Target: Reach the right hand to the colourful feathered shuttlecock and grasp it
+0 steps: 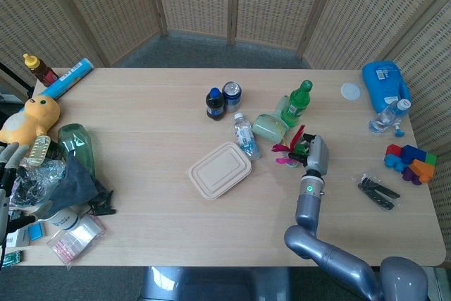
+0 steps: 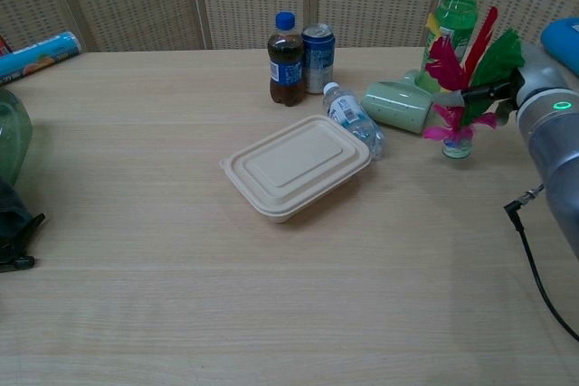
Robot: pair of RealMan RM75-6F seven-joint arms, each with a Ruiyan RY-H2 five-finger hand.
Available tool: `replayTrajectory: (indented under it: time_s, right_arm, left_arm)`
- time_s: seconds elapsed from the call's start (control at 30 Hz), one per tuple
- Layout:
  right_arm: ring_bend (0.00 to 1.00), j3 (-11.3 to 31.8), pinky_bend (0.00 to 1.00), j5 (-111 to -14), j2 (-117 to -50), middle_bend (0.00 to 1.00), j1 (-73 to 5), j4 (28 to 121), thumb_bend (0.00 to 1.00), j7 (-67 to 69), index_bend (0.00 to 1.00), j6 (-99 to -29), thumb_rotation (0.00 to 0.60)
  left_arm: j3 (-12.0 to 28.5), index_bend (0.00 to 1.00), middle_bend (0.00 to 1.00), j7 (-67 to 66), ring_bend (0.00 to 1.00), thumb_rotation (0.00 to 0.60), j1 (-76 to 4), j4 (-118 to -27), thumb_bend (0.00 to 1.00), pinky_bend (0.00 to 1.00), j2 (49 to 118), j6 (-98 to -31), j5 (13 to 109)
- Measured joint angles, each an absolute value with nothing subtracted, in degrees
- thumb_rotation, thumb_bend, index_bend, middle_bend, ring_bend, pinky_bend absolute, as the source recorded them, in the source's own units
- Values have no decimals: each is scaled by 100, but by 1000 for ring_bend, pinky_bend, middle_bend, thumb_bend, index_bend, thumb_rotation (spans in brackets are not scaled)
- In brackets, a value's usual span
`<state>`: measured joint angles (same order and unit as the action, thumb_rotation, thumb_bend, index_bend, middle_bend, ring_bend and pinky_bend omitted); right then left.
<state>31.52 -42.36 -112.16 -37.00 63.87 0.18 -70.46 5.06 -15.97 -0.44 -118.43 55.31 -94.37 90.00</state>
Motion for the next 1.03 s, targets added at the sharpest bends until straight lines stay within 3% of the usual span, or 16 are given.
replayTrajectory:
  time_s: [0.3,0.5,0.73,1.03]
  right_arm:
    - [684,3227,832,-4527,-10663,660,-3337,7361,0,44,803,-7382,600]
    - [684,3384,832,-4719,-10062,660,-3166,8574,0,-229,803,-7673,600]
    - [684,3863,832,-4678,-9314,660,-3149,10086,0,-947,803,-8029,600]
    - [684,4489,832,-4269,-8741,660,-3482,11151,0,-1724,804,-8433,600]
  left_arm:
    - [497,0,0,-1536,0,600,-61,-11882,0,0,5528,-9401,9005]
    - [473,0,0,-1475,0,600,-76,-11913,0,0,5519,-9357,9027]
    - [470,0,0,-1400,0,600,-78,-11942,0,0,5486,-9352,9023]
    - [446,0,0,-1396,0,600,-77,-11961,0,0,5478,-9345,9071]
